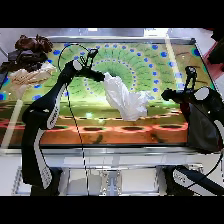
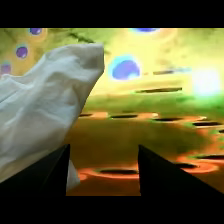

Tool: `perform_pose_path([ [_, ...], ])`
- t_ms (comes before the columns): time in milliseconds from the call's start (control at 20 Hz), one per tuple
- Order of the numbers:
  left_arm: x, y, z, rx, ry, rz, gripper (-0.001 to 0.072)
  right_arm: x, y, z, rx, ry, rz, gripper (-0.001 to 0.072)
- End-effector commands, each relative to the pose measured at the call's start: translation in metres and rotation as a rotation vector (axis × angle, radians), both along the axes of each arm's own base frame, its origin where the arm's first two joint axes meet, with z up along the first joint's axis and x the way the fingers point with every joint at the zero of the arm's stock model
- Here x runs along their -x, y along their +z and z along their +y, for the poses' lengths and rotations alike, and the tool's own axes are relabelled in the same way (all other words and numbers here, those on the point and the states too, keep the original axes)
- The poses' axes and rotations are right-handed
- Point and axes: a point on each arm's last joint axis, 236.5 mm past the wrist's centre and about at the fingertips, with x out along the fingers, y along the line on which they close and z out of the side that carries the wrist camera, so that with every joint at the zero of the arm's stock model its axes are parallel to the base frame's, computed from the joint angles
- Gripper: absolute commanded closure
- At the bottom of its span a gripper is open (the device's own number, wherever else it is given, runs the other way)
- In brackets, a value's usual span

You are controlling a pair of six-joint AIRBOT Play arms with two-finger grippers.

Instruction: Fold the shirts.

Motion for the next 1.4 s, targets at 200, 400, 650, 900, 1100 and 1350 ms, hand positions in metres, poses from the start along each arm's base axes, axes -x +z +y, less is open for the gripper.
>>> perform_pose_path([
  [200, 0.008, 0.108, -0.009, 0.132, 0.007, -0.093, 0.0688, 0.049, -0.076, 0.095, -0.281, 0.147, 0.178, 0.0209],
  [400, 0.031, 0.166, 0.01, 0.069, 0.011, -0.148, 0.0688, 0.018, -0.106, 0.138, -0.315, 0.166, 0.08, 0.021],
  [650, 0.05, 0.168, 0.026, -0.022, 0.0, -0.112, 0.0688, -0.003, -0.105, 0.154, -0.322, 0.198, 0.064, 0.0678],
  [900, 0.033, 0.269, 0.086, -0.154, 0.189, -0.445, 0.0689, -0.037, 0.0, 0.091, -0.247, 0.178, -0.095, 0.068],
  [1100, 0.094, 0.385, 0.163, -0.268, 0.396, -0.642, 0.0689, -0.018, 0.151, 0.022, -0.087, 0.136, -0.33, 0.0682],
  [1350, 0.226, 0.46, 0.2, -0.215, 0.453, -0.677, 0.069, 0.066, 0.342, 0.023, 0.107, 0.171, -0.716, 0.0683],
])
